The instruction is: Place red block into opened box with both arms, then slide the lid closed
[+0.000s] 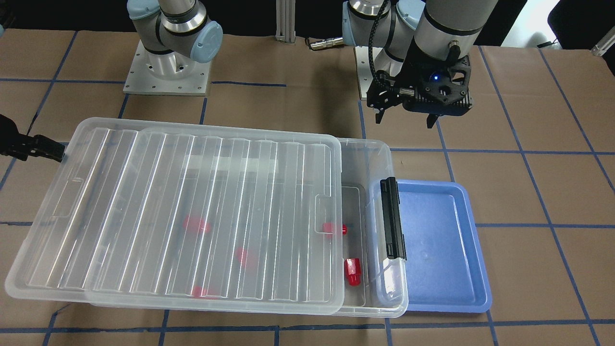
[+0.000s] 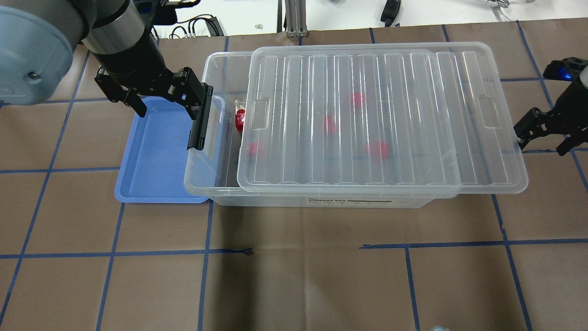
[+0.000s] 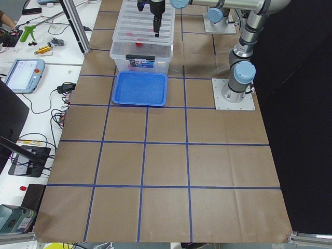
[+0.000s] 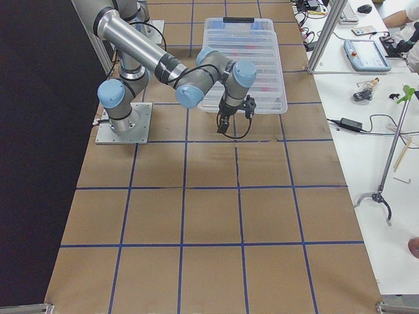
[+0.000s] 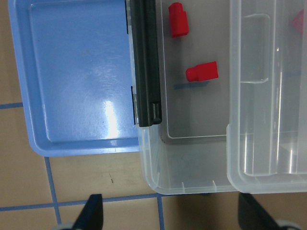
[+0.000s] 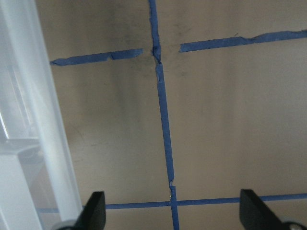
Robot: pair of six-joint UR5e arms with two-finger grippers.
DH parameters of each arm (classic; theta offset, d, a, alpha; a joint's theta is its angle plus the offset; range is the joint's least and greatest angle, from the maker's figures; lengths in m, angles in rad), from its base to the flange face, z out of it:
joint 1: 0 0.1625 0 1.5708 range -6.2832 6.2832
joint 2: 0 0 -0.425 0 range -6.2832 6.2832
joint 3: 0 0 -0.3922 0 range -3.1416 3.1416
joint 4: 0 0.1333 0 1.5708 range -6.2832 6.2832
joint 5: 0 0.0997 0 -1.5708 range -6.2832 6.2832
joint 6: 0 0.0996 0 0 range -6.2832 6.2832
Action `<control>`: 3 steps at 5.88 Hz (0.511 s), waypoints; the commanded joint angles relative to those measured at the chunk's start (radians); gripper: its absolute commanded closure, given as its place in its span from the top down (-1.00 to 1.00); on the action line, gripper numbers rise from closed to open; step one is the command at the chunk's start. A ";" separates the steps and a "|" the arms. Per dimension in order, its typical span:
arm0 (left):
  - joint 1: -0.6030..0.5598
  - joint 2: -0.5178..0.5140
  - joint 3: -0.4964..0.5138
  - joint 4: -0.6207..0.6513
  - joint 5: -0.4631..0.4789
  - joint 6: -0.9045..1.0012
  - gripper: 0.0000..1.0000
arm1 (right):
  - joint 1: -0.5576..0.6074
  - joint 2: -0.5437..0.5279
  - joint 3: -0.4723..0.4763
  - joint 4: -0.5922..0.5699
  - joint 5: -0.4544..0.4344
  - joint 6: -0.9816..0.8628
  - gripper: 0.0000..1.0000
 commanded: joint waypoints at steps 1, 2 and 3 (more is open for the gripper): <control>0.000 0.000 0.000 0.000 0.000 0.000 0.96 | 0.043 -0.003 0.000 0.004 0.027 0.033 1.00; 0.000 0.000 0.000 -0.002 0.000 0.000 0.96 | 0.078 -0.006 0.000 0.004 0.027 0.066 1.00; 0.000 0.000 0.000 0.000 0.000 0.002 0.96 | 0.101 -0.018 0.003 0.004 0.039 0.088 1.00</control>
